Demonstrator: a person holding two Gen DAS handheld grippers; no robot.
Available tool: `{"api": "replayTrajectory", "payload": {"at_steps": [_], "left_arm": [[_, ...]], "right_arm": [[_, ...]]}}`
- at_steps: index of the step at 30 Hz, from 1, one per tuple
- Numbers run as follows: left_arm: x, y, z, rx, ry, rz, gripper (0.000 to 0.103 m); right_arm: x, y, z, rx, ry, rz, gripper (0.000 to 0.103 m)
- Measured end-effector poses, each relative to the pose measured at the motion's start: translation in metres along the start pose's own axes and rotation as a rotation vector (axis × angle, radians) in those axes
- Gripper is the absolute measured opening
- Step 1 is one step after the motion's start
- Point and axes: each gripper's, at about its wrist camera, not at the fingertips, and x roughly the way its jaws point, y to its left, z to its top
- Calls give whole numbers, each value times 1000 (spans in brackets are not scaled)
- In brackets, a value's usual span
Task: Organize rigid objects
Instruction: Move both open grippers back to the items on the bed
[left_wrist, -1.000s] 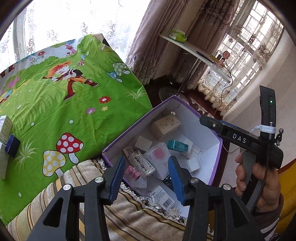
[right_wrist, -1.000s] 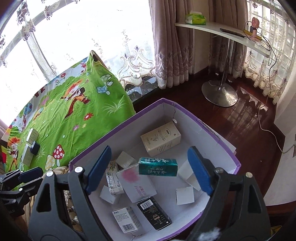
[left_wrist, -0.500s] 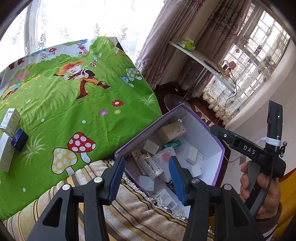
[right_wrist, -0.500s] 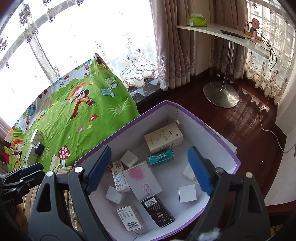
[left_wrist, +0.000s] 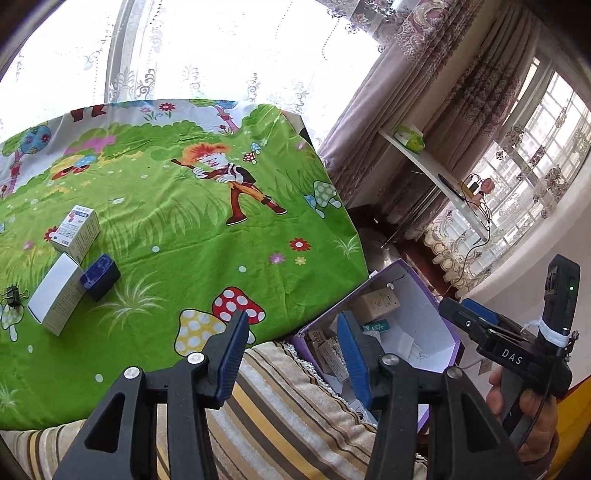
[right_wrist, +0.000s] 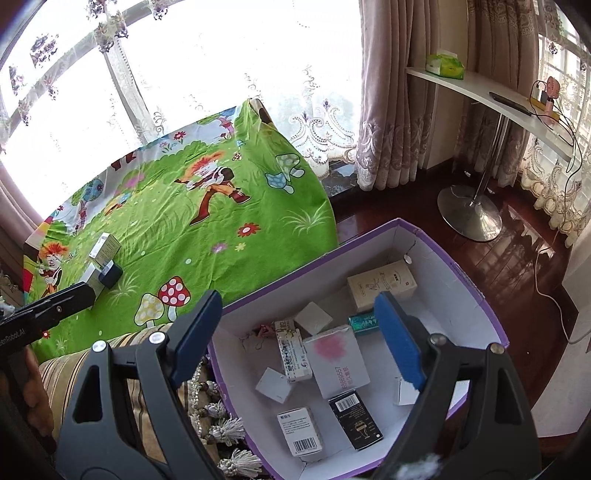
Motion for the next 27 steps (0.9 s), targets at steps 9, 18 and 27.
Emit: {"api": "replayTrajectory", "payload": {"at_steps": [9,18,27], "left_arm": [[-25,58,9,-106,-63,48,51],[-51,118,14,-197,-112,109,51],[-79,176,29,-266,-164,190,51]], "right_arm": [[5,53,3,-103,19,59,87],[14,102,8,-182,39,104,87],[25,163,19,-272,22,182,87]]}}
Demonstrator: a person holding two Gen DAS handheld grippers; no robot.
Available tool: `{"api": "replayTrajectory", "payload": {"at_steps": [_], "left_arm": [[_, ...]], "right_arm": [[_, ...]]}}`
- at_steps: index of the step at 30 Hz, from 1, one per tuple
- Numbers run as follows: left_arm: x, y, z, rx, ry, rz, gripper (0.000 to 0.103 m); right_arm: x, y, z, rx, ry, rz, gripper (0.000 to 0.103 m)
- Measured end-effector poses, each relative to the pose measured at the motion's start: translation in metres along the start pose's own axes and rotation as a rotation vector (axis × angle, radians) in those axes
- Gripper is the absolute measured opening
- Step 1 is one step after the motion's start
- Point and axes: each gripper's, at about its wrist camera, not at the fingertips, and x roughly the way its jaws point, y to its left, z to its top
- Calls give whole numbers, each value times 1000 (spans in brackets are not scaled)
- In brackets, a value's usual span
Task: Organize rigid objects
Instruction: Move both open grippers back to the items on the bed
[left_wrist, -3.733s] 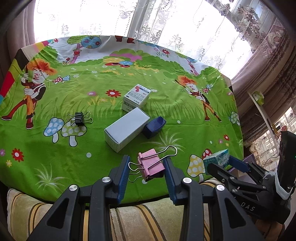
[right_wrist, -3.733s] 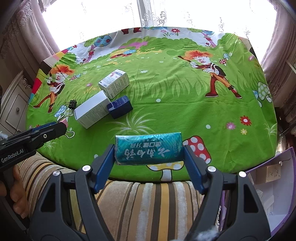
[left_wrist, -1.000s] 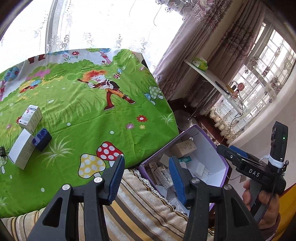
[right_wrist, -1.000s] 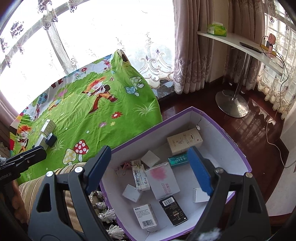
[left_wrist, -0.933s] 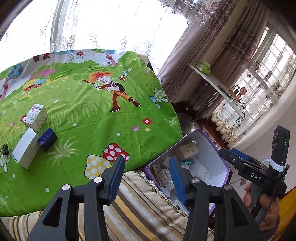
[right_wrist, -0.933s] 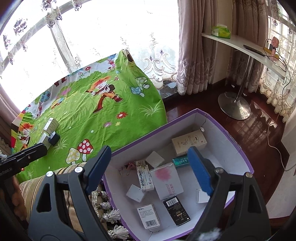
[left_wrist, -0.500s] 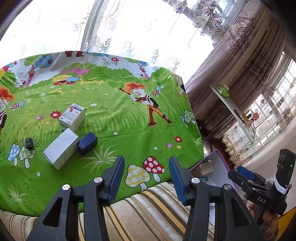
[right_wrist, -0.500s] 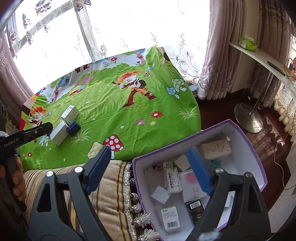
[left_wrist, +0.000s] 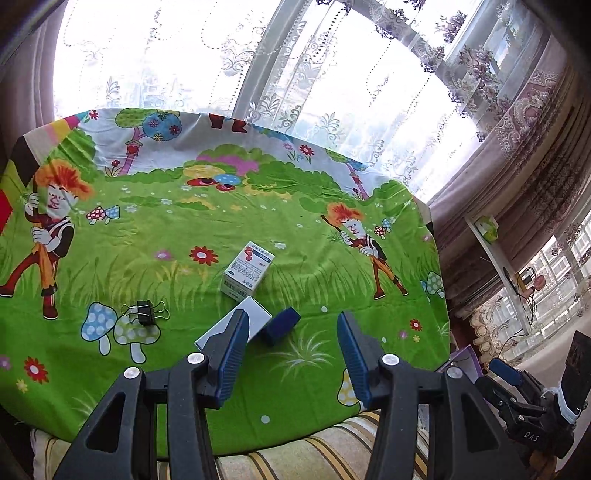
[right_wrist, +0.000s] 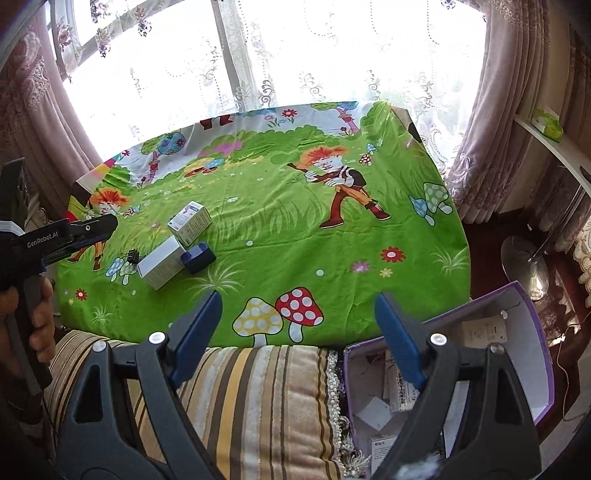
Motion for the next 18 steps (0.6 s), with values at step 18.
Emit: {"api": "replayTrajectory", "payload": {"at_steps": [18], "left_arm": [[-1,84,37,-139,-64,91,51]], "right_arm": [[69,95,30,-200,61,111,87]]}}
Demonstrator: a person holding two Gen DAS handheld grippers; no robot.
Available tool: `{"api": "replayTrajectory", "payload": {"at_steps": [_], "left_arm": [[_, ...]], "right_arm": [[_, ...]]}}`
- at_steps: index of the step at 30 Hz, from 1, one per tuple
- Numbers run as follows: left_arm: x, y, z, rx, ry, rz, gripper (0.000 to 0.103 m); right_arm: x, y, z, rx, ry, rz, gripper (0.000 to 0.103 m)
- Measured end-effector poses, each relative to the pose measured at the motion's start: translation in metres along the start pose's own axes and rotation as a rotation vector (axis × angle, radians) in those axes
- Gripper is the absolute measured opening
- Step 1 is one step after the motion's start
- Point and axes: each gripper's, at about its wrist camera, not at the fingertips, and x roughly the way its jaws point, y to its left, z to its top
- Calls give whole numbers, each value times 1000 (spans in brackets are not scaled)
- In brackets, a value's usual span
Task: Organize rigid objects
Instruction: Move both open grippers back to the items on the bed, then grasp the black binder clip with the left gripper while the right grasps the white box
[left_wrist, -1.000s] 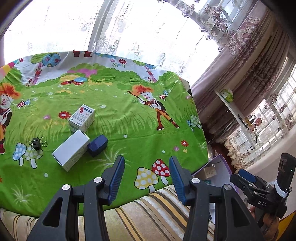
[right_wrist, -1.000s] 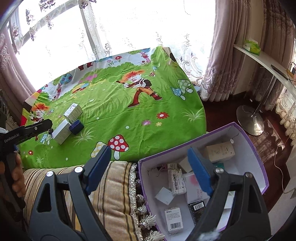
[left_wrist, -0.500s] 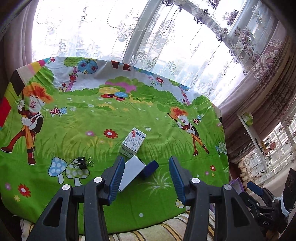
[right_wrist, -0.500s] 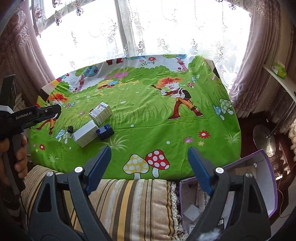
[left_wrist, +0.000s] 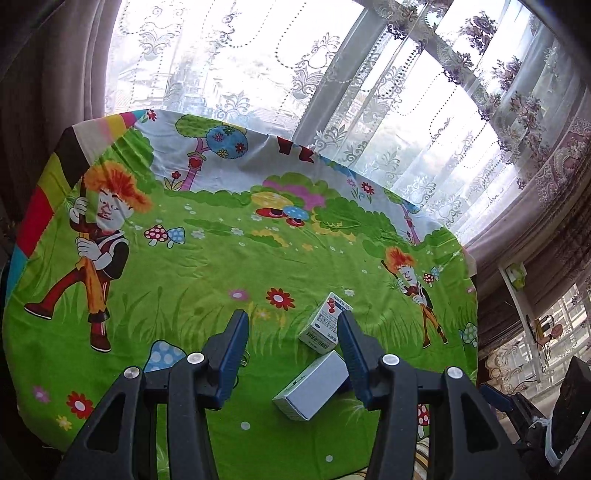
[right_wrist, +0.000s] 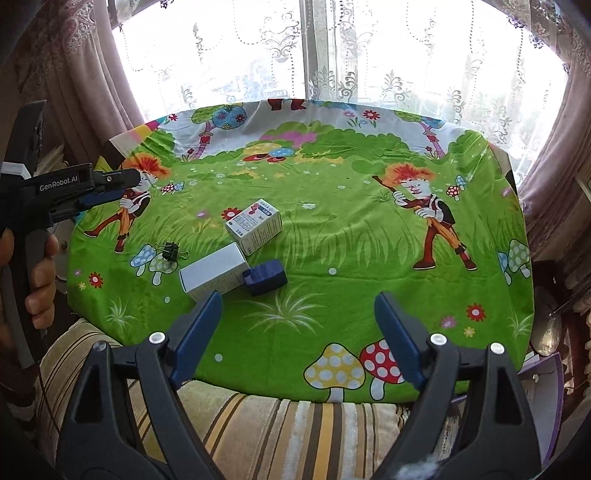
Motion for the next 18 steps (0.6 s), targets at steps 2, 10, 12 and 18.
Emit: {"api": "replayTrajectory", "payload": {"at_steps": [2,10,12,18], "left_arm": [[7,11,-1,-29,12,13,51],[39,48,-9,-122,84,63,51],[46,54,-10,-135,102,71,51],[74,62,-21,-132,184,97,51]], "right_arm": [[12,8,2,-31,15,13,87],[56,28,1,-116,105,47,87],[65,32,1,-131,121,53,87],[86,47,0,-191,148,84,87]]}}
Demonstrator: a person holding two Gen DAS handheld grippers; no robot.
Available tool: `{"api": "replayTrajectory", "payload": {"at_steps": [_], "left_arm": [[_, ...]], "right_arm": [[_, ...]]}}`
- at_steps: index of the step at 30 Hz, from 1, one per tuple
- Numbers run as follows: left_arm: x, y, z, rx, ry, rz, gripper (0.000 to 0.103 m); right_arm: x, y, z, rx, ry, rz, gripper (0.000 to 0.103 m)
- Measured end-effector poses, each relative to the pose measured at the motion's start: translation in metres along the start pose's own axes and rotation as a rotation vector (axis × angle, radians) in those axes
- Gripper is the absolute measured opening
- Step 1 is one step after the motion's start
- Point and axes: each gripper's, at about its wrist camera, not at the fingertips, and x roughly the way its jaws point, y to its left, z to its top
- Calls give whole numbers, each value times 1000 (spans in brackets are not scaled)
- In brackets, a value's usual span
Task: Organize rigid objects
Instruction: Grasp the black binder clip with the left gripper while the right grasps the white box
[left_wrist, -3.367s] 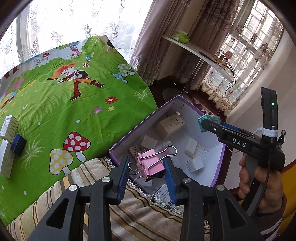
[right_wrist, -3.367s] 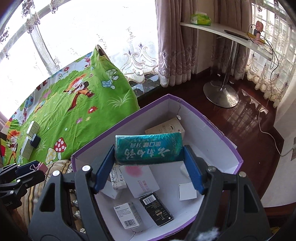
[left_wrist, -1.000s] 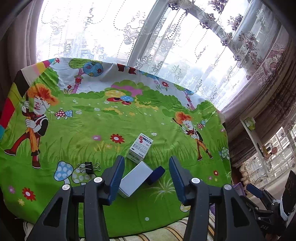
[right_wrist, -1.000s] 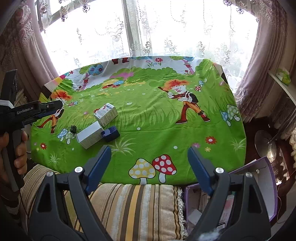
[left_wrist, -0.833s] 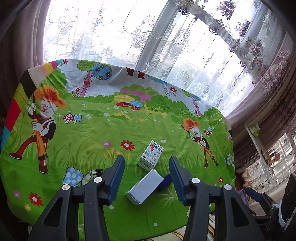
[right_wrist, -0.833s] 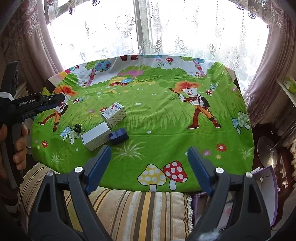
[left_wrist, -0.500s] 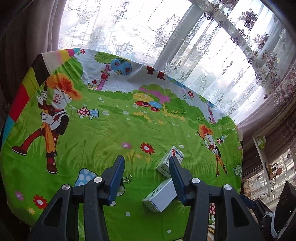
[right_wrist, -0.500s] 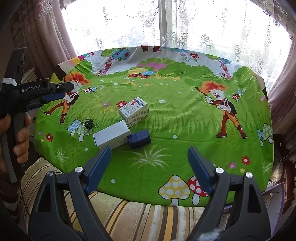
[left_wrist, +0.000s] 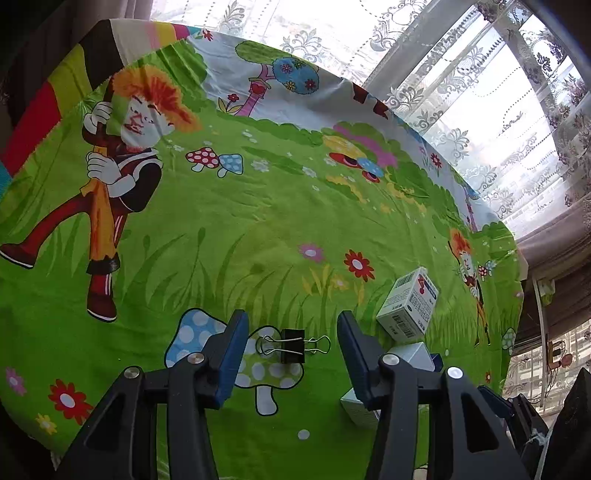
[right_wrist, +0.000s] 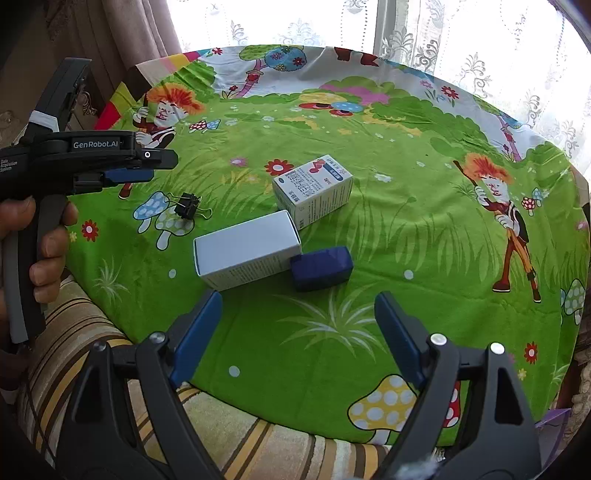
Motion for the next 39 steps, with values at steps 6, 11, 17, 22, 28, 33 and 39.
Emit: {"api": "replayTrajectory", "payload": {"at_steps": [6,11,17,22,28,33,39], "left_arm": [[27,-10,-12,58,69,39,51],[31,-17,-12,110,45,79,65],[26,-22,-14,160,8,108,66],[29,-27,-20,183,20,99,66],[38,-26,-22,186,41,110,65],[37,-24,-21,196,34,122,51],[36,-25,-23,200,20,122,50]], "right_arm": [[16,7,0,-41,20,16,87],[23,8,2,-51,30,30,87],[27,19,7,-104,14,49,90],[32,26,14,-131,13,57,92],[39,33,18,-165,12,60,94],[42,37,21,-177,8,75,95],[50,38,25,-185,22,78,96]]}}
